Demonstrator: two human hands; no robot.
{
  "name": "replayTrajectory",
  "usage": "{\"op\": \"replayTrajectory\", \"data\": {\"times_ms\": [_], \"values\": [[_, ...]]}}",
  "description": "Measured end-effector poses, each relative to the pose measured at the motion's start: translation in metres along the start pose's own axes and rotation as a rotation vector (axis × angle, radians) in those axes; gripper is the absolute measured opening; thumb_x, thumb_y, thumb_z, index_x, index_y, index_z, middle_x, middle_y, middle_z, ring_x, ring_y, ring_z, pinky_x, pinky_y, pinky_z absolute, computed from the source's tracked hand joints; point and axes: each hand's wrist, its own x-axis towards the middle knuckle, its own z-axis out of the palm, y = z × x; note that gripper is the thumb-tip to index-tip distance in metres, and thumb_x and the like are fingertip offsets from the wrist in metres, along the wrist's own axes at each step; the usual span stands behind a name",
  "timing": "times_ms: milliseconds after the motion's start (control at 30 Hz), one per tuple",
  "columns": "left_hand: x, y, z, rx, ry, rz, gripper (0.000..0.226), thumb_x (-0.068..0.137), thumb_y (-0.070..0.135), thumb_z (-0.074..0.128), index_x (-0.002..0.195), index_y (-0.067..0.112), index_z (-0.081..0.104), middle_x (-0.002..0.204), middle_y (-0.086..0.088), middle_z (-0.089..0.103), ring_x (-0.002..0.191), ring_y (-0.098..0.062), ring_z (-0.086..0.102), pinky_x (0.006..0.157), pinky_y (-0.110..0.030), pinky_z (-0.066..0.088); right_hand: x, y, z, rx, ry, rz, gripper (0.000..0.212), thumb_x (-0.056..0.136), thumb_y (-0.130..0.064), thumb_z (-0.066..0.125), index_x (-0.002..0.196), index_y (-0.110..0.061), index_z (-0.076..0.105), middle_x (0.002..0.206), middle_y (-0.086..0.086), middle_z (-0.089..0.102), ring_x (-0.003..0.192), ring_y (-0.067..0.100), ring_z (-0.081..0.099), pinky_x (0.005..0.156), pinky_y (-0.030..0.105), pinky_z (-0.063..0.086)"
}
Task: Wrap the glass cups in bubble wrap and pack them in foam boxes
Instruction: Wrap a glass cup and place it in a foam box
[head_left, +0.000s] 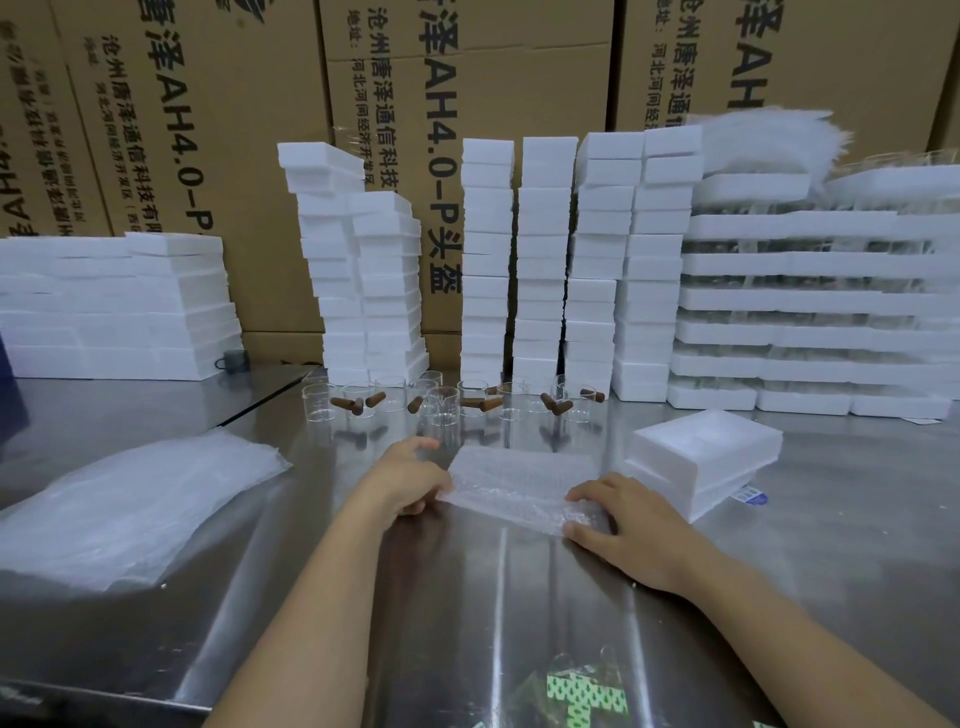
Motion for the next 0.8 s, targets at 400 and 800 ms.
{"op": "replayTrajectory", "data": {"times_ms": [400, 800], "values": [[0.000, -0.005, 0.015, 0.669, -0.206, 0.318, 0.059, 0.105, 0.026, 0.060, 0.161, 0.036, 0.045, 0.172, 0.003, 0.035, 0.157, -0.022, 0.034, 0.128, -0.039, 0.030, 0.001, 0.004, -0.002, 0.047, -0.005, 0.022, 0.038, 0.092, -0.032, 0.056, 0.126, -0.048, 0.057, 0.127, -0.013, 0.054, 0.122, 0.010, 0.048, 0.106, 0.034, 0.040], [0.027, -0.008, 0.027, 0.305, 0.132, 0.358, 0.022, 0.102, 0.035, 0.065, 0.122, 0.038, 0.073, 0.133, 0.009, 0.069, 0.123, -0.014, 0.064, 0.105, -0.038, 0.052, 0.000, 0.009, 0.003, 0.096, 0.082, -0.016, 0.028, 0.097, -0.056, 0.059, 0.124, -0.048, 0.058, 0.122, -0.021, 0.056, 0.116, 0.001, 0.052, 0.102, 0.028, 0.043]]}}
